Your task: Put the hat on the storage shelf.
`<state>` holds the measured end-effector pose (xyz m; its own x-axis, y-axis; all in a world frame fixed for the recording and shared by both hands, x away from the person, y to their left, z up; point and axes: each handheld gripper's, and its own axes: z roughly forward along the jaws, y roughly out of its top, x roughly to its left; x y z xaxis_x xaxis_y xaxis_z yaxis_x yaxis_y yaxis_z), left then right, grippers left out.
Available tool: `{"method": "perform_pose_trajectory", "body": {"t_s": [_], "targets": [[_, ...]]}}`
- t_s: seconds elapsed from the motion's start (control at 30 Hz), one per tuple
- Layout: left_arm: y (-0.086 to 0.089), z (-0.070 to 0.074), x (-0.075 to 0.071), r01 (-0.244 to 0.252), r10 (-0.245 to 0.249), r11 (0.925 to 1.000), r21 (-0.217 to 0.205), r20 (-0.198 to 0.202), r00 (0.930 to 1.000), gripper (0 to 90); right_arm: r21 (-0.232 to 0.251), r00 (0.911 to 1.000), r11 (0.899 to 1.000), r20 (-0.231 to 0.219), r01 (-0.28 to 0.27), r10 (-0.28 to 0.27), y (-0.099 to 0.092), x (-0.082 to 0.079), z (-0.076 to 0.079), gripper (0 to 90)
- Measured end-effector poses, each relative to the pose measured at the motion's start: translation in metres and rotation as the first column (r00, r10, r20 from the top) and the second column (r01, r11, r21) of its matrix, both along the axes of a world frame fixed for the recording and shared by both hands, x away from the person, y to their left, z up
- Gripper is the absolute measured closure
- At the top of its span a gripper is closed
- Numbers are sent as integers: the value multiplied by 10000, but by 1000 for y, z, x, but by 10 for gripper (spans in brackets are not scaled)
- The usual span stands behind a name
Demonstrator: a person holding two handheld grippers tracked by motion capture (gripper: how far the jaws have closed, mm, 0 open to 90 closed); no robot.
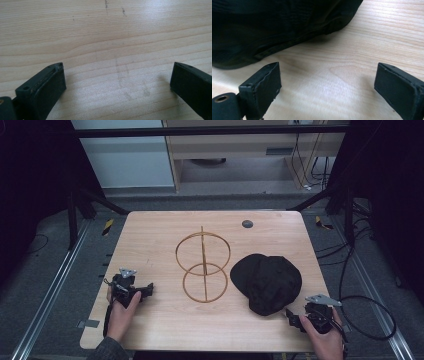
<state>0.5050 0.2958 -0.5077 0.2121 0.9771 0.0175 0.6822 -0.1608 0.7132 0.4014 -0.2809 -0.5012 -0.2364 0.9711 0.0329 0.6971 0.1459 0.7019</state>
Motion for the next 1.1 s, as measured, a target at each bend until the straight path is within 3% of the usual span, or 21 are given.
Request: {"method": "perform_pose_trajectory", "body": {"t_s": [0.2,0.4,0.63,0.8,1.1], "targets": [[1,0,1,119,-119,9999,-4,-7,9999,0,-205,9977,9984,-436,-521,512,3,-3,27,124],[1,0,1,85,-85,10000,7,-8,10000,0,-725,9928,9926,-772,-971,915,7,1,59,158],[0,0,1,70,-70,10000,11,-5,10000,0,-1106,9848,9811,-882,-1588,1495,10,9,99,197],[-1,0,0,55,-55,10000,4,-15,10000,0,-1402,9738,9653,-886,-2204,2095,21,20,122,230],[-3,0,-1,175,-175,9998,16,-9,9998,0,-1417,9594,9512,-1090,-2740,2601,38,41,136,240]]}}
